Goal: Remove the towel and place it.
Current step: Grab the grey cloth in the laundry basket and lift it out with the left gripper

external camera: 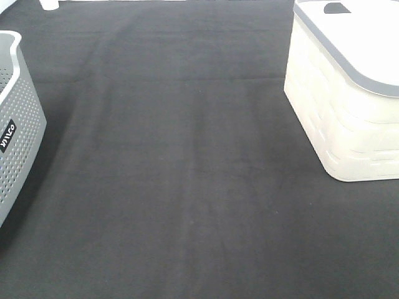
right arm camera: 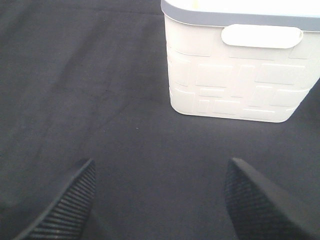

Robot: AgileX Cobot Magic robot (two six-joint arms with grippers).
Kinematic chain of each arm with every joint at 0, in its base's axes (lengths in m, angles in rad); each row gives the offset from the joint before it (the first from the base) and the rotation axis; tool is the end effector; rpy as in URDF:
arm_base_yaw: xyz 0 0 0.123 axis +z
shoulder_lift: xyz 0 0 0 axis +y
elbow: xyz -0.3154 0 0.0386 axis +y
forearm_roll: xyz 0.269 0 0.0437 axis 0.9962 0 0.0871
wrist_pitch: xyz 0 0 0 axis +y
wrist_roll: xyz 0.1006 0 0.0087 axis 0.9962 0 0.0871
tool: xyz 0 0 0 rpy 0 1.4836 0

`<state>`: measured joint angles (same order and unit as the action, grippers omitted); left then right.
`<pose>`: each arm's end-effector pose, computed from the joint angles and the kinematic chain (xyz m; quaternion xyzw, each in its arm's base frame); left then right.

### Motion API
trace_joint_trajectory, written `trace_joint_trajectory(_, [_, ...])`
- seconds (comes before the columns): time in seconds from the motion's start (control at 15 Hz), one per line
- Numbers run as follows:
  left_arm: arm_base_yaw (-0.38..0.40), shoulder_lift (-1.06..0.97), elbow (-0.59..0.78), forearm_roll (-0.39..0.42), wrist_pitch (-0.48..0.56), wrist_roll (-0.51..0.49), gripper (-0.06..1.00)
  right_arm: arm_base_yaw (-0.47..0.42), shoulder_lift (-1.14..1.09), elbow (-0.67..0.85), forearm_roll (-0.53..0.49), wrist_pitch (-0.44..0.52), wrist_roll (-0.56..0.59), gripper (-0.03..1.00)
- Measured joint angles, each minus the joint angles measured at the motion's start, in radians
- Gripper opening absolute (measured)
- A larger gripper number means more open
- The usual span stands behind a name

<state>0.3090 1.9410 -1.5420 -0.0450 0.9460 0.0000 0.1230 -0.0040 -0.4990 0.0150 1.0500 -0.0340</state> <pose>0.4260 0.1321 0.2428 -0.1620 0.9742 0.0041 0.1571 -0.0106 0.0000 0.2834 -0.0669 0.8470 0.0309 0.5265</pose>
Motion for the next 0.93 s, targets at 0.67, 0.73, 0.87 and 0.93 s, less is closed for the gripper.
trace_joint_trajectory(0.67, [-0.052,0.045,-0.006,-0.001,0.000,0.016,0.15,0.000,0.000,0.000,0.001,0.000,0.000,0.71])
trace_joint_trajectory(0.73, [-0.052,0.045,-0.006,-0.001,0.000,0.023,0.04,0.000,0.000,0.000,0.001,0.000,0.000,0.71])
trace_joint_trajectory(0.87, [-0.052,0.045,-0.006,-0.001,-0.001,0.032,0.00,0.000,0.000,0.000,0.001,0.000,0.000,0.71])
trace_joint_trajectory(0.93, [-0.052,0.040,-0.006,-0.002,-0.007,0.034,0.00,0.000,0.000,0.000,0.001,0.000,0.000,0.71])
